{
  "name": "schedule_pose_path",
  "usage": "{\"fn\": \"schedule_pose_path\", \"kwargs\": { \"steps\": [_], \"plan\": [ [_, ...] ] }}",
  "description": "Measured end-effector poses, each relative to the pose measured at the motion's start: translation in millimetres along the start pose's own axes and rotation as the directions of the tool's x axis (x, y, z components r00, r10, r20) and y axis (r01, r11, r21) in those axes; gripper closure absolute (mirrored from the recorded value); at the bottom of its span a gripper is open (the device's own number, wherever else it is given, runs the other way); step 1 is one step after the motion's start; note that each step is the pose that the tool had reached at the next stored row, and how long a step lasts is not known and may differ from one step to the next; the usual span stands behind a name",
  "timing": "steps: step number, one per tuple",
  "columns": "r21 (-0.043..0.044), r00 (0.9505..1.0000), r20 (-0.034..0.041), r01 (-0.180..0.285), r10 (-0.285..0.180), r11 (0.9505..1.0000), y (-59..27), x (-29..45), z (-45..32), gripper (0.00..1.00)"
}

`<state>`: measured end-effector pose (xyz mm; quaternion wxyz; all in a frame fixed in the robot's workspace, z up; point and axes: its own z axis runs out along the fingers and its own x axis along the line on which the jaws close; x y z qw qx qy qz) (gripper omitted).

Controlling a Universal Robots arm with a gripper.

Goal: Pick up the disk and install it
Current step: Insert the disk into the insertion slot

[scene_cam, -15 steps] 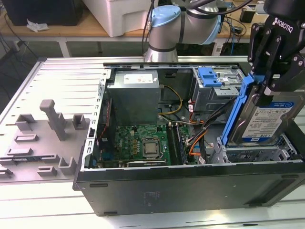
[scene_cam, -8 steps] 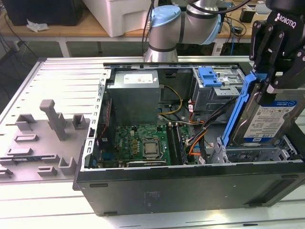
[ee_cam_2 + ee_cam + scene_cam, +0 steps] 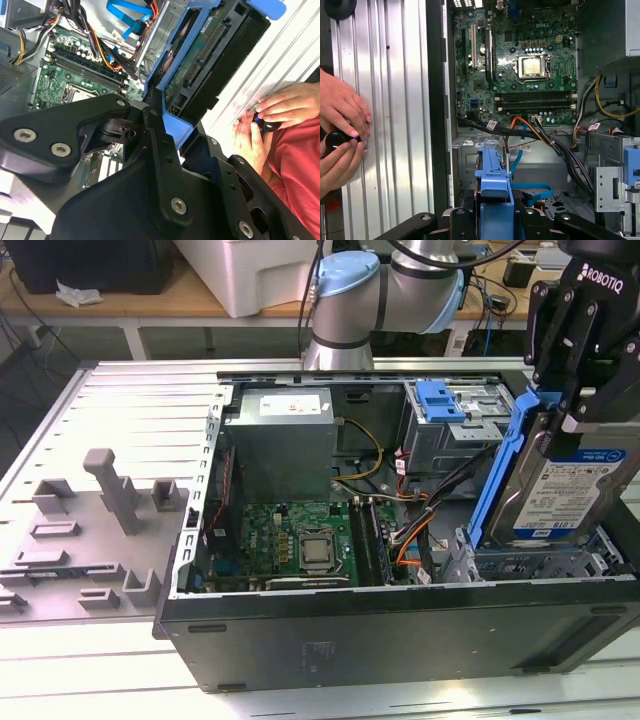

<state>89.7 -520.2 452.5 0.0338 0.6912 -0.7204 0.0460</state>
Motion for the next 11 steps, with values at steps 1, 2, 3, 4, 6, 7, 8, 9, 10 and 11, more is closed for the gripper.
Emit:
{"fn": "schedule_pose_path", "kwargs": {
  "steps": [1, 2, 3, 4, 6, 7, 8, 9, 10, 11],
  "plan": [
    [0.0000, 1.0000, 0.0000, 0.000, 0.000, 1.0000, 0.0, 0.0, 0.0, 0.63],
    [0.0000, 1.0000, 0.0002, 0.000, 0.000, 1.0000, 0.0, -0.5, 0.0, 0.63],
    [0.0000, 1.0000, 0.0001, 0.000, 0.000, 1.0000, 0.0, -1.0, -0.1, 0.63],
    [0.0000, 1.0000, -0.0002, 0.000, 0.000, 1.0000, 0.1, -1.8, -0.2, 0.63],
    [0.0000, 1.0000, -0.0005, 0.000, 0.000, 1.0000, 0.2, -4.1, -0.4, 0.63],
    [0.0001, 1.0000, -0.0013, 0.000, 0.000, 1.0000, 0.2, -5.5, -0.6, 0.63],
    [0.0001, 1.0000, -0.0017, 0.000, 0.000, 1.0000, 0.3, -5.9, -0.6, 0.63],
    [0.0002, 1.0000, -0.0019, 0.001, -0.001, 1.0000, 0.2, -5.9, -0.7, 0.63],
    [0.0004, 1.0000, -0.0020, 0.003, -0.003, 1.0000, 0.2, -5.9, -0.7, 0.63],
    [0.0009, 1.0000, -0.0020, 0.007, -0.007, 1.0000, 0.0, -6.0, -0.7, 0.63]
  ]
}}
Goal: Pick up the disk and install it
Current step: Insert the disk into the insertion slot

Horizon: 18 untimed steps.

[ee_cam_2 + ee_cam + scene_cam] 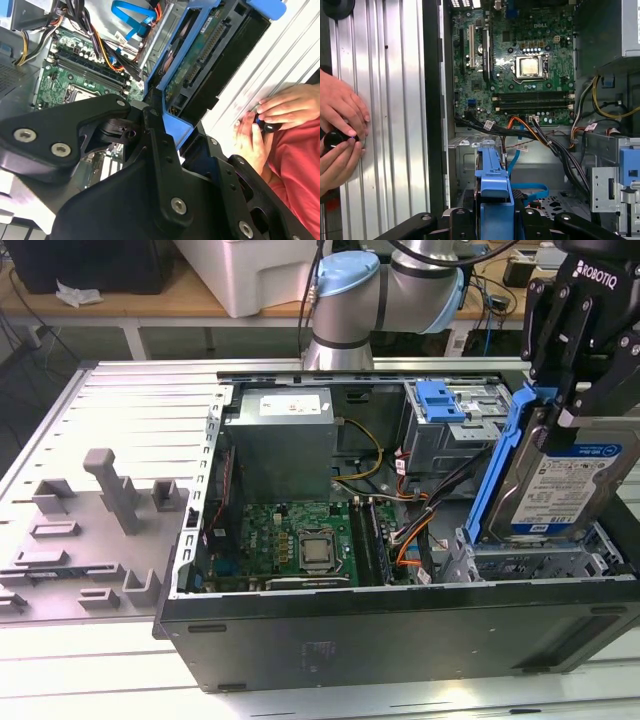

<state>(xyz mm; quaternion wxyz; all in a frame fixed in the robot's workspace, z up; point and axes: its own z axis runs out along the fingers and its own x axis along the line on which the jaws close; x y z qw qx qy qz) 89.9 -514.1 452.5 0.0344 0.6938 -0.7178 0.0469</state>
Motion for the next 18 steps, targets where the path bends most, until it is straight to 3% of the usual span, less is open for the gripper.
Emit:
{"fn": "schedule_pose_path", "kwargs": {
  "steps": [14, 18],
  "plan": [
    [0.0013, 0.9999, 0.0012, 0.012, -0.012, 0.9999, -0.1, -1.5, -3.7, 0.63],
    [0.0018, 0.9999, 0.0071, 0.012, -0.012, 0.9999, -0.2, -1.3, -5.4, 0.63]
  ]
}}
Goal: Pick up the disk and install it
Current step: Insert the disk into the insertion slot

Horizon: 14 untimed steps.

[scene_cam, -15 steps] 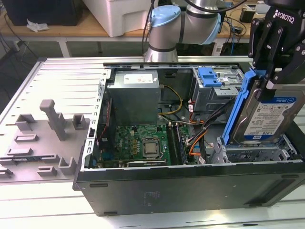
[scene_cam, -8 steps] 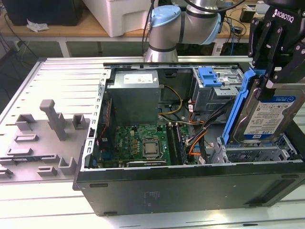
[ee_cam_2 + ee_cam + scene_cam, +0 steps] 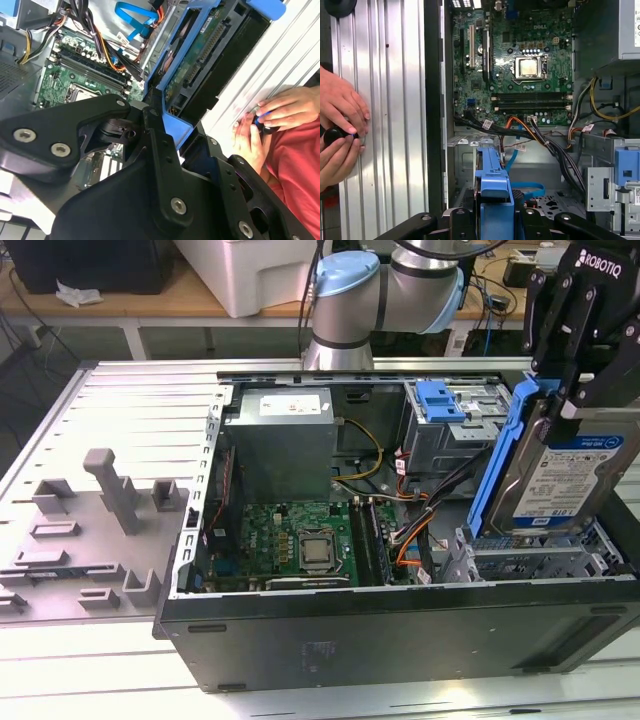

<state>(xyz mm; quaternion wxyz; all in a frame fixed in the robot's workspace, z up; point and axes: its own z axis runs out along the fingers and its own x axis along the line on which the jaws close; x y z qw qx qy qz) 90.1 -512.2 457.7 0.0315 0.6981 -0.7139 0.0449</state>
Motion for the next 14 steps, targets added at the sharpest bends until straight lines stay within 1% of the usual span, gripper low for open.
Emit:
{"fn": "schedule_pose_path", "kwargs": {
  "steps": [3, 6, 10, 12, 13, 14],
  "plan": [
    [0.0006, 1.0000, 0.0052, 0.000, 0.000, 1.0000, 0.0, 0.0, -0.1, 0.63],
    [0.0017, 1.0000, 0.0088, 0.000, 0.000, 1.0000, 0.0, 0.1, -0.1, 0.63],
    [0.0023, 1.0000, 0.0096, 0.002, -0.002, 1.0000, 0.0, 0.0, -0.1, 0.63],
    [0.0028, 0.9999, 0.0155, 0.002, -0.002, 1.0000, 0.0, 0.0, 0.1, 0.63],
    [0.0045, 0.9998, 0.0176, 0.001, -0.001, 1.0000, 0.7, 0.1, 0.5, 0.63],
    [0.0052, 0.9998, 0.0178, 0.001, -0.001, 1.0000, 1.3, 0.1, 0.6, 0.63]
  ]
}}
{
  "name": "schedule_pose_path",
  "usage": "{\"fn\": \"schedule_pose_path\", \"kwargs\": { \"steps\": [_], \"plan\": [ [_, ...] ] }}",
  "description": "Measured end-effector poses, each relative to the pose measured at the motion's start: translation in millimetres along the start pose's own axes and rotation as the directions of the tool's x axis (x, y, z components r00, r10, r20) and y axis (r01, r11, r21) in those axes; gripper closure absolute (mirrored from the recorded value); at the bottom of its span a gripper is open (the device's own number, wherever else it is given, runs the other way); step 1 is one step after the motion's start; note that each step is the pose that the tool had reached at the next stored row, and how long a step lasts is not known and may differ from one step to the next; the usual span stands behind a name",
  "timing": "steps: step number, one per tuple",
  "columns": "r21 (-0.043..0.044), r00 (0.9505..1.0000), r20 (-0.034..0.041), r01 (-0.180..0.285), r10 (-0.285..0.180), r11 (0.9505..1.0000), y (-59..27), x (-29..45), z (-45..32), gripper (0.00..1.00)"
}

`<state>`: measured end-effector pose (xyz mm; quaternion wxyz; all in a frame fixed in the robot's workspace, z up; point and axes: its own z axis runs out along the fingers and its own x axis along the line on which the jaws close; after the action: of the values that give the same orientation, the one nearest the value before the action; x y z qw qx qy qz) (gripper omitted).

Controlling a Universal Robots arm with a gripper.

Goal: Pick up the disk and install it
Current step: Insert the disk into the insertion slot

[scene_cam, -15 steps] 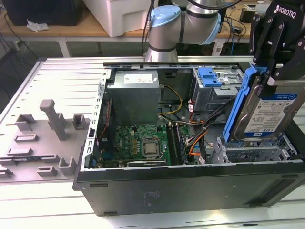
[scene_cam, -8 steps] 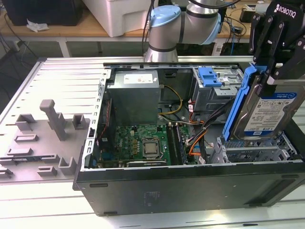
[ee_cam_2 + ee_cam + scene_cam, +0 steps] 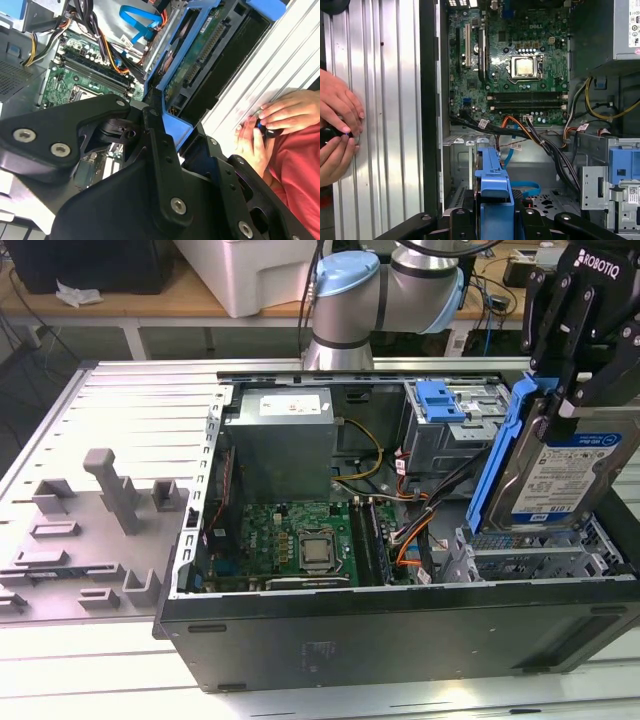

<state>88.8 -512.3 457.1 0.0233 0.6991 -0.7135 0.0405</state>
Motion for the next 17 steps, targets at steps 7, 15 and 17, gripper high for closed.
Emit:
{"fn": "schedule_pose_path", "kwargs": {
  "steps": [7, 15, 17],
  "plan": [
    [0.0017, 1.0000, 0.0001, 0.000, 0.000, 1.0000, 1.6, -0.1, 0.4, 0.63],
    [0.0015, 1.0000, 0.0091, 0.000, 0.000, 1.0000, 1.6, 0.5, 0.4, 0.63],
    [0.0015, 1.0000, 0.0090, 0.000, 0.000, 1.0000, 1.6, 1.1, 0.5, 0.63]
  ]
}}
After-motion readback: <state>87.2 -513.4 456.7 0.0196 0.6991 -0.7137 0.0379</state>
